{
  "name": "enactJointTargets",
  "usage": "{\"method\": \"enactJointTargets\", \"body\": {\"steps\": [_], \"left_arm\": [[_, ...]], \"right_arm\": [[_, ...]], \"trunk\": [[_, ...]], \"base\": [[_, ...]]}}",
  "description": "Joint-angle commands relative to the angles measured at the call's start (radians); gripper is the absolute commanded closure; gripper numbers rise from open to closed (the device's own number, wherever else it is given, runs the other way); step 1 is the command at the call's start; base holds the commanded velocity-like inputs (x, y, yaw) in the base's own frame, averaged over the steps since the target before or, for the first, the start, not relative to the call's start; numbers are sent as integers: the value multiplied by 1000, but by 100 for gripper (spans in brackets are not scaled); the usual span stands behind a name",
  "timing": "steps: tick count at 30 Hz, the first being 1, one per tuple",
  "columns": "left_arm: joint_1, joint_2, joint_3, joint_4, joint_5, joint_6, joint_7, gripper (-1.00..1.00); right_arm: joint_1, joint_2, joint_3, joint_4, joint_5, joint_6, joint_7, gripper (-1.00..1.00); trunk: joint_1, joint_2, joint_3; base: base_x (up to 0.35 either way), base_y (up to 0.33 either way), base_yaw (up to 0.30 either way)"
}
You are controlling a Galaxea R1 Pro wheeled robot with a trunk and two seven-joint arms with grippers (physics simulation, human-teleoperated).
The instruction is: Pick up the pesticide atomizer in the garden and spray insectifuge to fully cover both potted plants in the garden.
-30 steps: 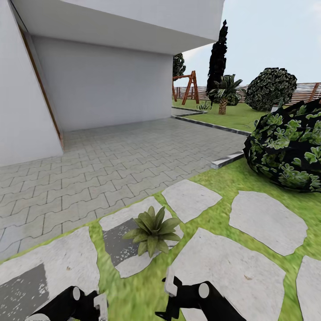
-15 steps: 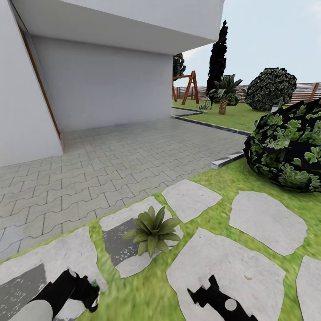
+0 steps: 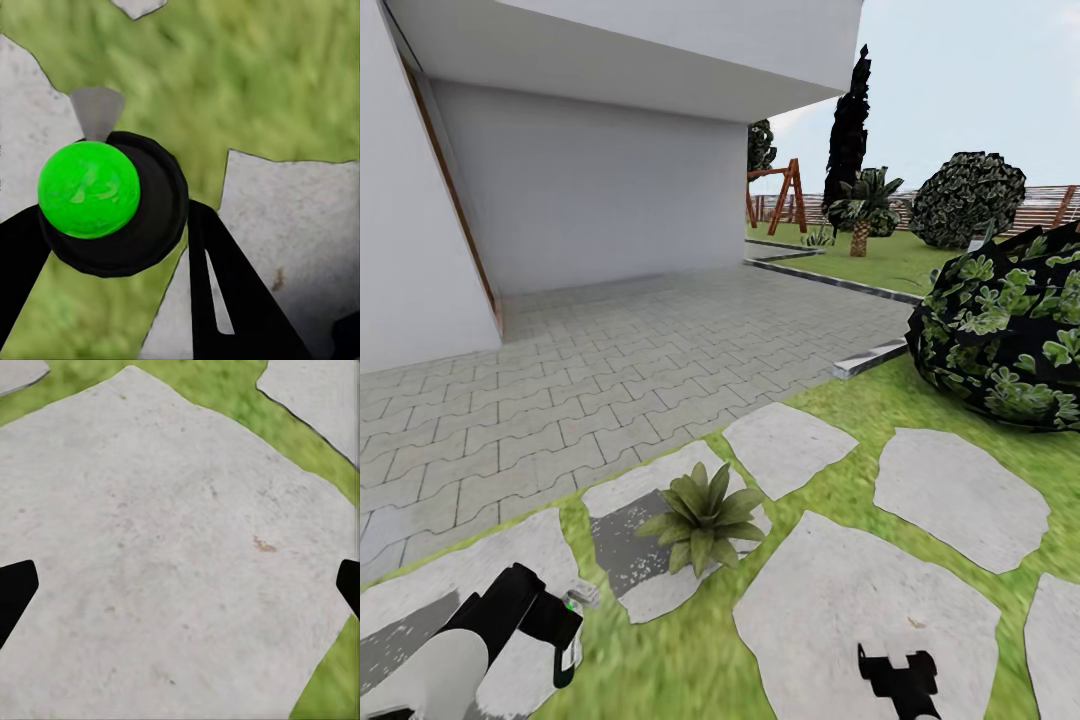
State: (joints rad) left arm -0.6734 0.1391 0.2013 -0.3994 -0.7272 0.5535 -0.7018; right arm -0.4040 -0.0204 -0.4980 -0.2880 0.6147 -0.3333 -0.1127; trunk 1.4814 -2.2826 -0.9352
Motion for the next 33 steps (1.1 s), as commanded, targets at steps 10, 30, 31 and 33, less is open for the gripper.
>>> {"method": "enactJointTargets", "body": {"steps": [10, 30, 31, 33], "left_arm": [[-14, -6, -1, -6, -9, 103, -8, 100], [-40, -10, -169, -107, -66, 155, -218, 100], [-39, -9, -168, -109, -65, 153, -218, 100], [-39, -7, -168, -117, -65, 153, -218, 100]], "right_arm": [[-1, -3, -10, 76, -30, -7, -5, -100], [-1, -9, -7, 79, -168, -9, 1, -100], [-1, -9, -7, 79, -168, -9, 2, -100], [-1, -8, -6, 79, -168, -8, 2, -100]], "trunk": [[0, 0, -1], [0, 0, -1], [0, 0, -1], [0, 0, -1]], "base": [[211, 95, 0], [80, 29, 0], [0, 0, 0], [0, 0, 0]]}}
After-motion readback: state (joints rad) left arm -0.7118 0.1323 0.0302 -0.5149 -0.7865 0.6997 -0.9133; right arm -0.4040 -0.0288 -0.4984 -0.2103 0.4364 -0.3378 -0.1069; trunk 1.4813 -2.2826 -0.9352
